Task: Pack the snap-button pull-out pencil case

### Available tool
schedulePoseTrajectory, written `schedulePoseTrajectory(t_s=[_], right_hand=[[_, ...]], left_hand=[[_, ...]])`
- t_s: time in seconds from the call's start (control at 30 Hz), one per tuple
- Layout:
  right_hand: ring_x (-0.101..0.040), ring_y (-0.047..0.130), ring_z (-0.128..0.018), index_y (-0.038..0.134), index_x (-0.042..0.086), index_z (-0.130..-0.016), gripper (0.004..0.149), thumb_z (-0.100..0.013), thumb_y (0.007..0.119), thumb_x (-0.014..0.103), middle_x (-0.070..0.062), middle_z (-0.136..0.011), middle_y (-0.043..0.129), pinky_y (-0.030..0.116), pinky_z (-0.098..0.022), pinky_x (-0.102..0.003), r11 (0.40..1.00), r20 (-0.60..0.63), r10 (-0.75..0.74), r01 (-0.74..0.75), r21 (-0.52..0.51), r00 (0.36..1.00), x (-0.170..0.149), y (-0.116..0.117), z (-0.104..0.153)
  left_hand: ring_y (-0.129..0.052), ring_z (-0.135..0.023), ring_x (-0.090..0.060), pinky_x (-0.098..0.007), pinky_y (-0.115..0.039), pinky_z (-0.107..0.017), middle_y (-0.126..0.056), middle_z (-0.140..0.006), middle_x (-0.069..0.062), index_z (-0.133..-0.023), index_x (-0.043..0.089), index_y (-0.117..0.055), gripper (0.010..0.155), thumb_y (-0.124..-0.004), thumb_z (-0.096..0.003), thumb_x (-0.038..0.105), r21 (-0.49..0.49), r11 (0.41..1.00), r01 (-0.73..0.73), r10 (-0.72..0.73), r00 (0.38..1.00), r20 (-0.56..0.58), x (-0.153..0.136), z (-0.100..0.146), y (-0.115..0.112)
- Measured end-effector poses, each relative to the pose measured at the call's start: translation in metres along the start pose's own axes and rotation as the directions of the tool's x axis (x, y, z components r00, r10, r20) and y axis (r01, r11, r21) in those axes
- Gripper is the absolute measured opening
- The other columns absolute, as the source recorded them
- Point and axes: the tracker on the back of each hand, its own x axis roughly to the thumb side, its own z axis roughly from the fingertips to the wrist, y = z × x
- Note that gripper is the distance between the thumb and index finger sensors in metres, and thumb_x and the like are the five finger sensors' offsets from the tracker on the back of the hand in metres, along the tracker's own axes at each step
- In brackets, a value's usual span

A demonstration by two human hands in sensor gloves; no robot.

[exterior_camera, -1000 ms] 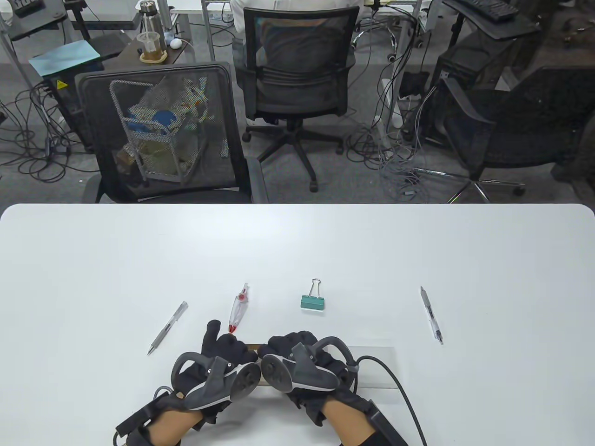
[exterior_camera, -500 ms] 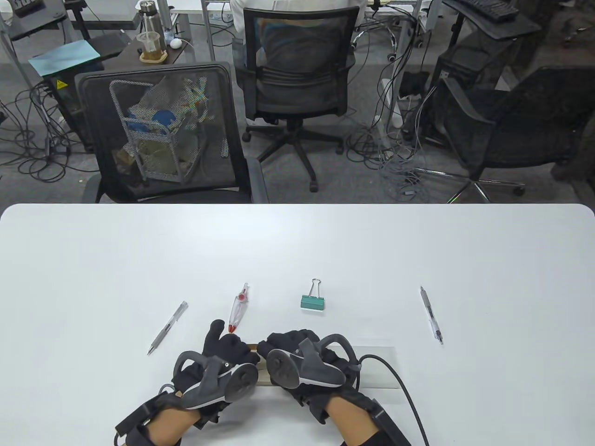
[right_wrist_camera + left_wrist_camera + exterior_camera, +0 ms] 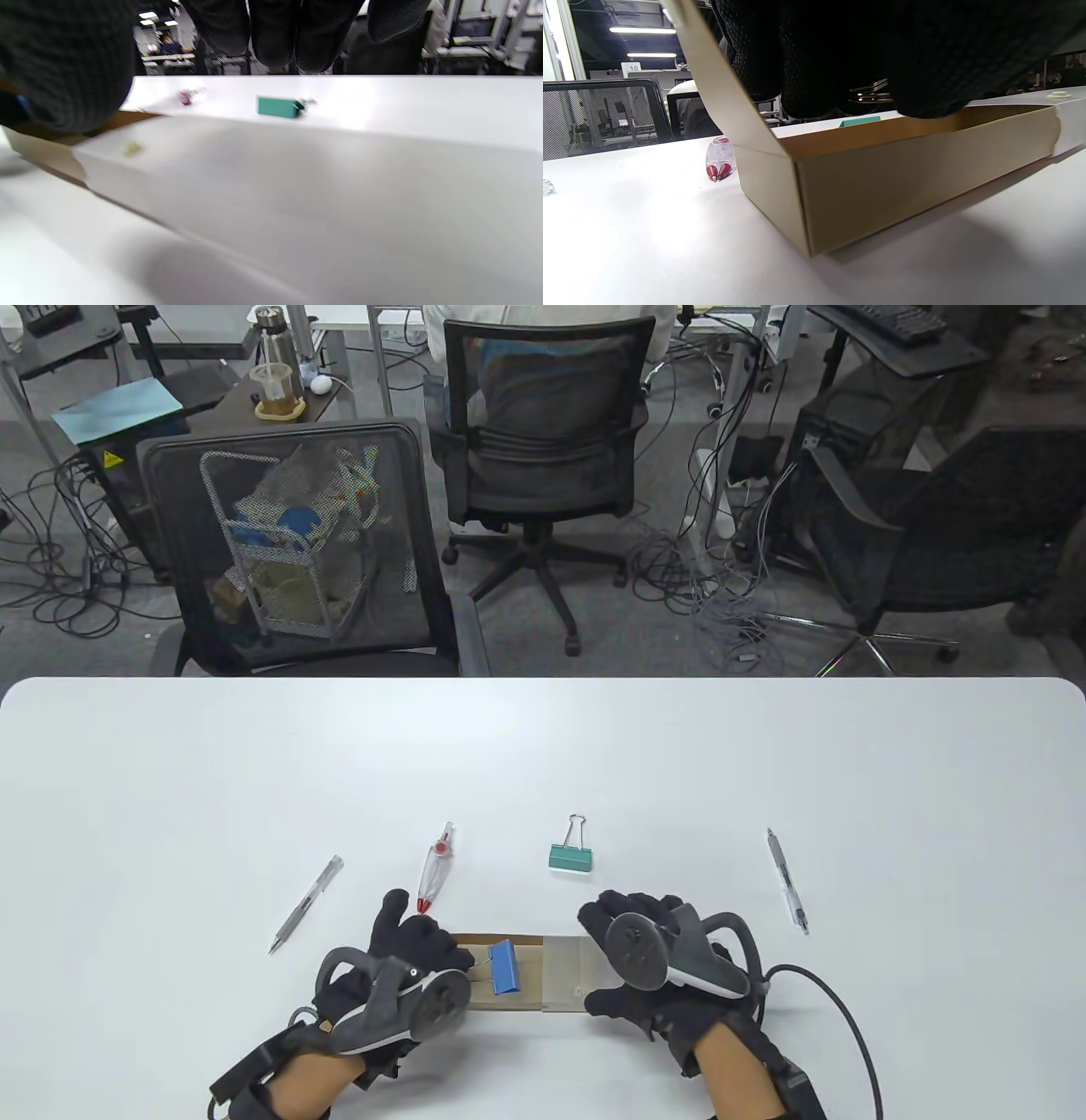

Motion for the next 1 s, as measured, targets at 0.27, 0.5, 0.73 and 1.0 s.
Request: schedulePoseTrajectory(t_s=[0.27,0.5,0.73,1.0], right_hand=[[-0.030,0.064,-0.104,0.053,0.033,-0.106,0.087,-0.031,0.086,0.062,0.002,-0.116,0.059,0.049,-0.076,-0.061,0.997,-0.050,-0.026,0.029,0.073,0.998,-0.024,0.024,-0.003],[-0.030,0.064,-0.103,0.055,0.035,-0.105,0.085,-0.030,0.087,0.061,0.003,-0.115,0.060,0.052,-0.076,-0.059,0.994,-0.046,-0.085,0.087,0.058,0.995,-0.031,0.028,-0.003],[-0.030,0.063,-0.104,0.054,0.035,-0.105,0.086,-0.030,0.086,0.061,0.003,-0.115,0.060,0.050,-0.076,-0.059,0.993,-0.047,-0.105,0.107,0.051,0.993,-0.031,0.028,-0.001],[-0.030,0.063,-0.104,0.055,0.035,-0.105,0.085,-0.030,0.087,0.060,0.004,-0.115,0.059,0.049,-0.076,-0.059,0.990,-0.045,-0.127,0.130,0.050,0.991,-0.032,0.028,-0.001]], left_hand=[[-0.091,-0.089,-0.019,-0.064,-0.043,-0.084,-0.097,-0.081,0.012,-0.080,0.031,-0.092,0.053,-0.094,-0.0313,0.052,-0.023,1.000,0.011,-0.011,1.000,-0.014,-0.001,0.000,0.001],[-0.091,-0.090,-0.019,-0.064,-0.043,-0.084,-0.097,-0.082,0.012,-0.081,0.031,-0.092,0.053,-0.094,-0.0318,0.052,-0.076,0.991,0.111,-0.111,0.994,-0.005,0.009,-0.011,0.006],[-0.090,-0.091,-0.019,-0.063,-0.041,-0.085,-0.096,-0.083,0.012,-0.082,0.032,-0.091,0.053,-0.093,-0.0327,0.051,-0.225,0.946,0.233,-0.232,0.972,0.030,0.037,-0.040,0.001],[-0.091,-0.090,-0.018,-0.062,-0.044,-0.085,-0.096,-0.083,0.012,-0.082,0.033,-0.091,0.052,-0.093,-0.0330,0.051,-0.235,0.944,0.232,-0.224,0.973,0.058,0.063,-0.064,-0.007]])
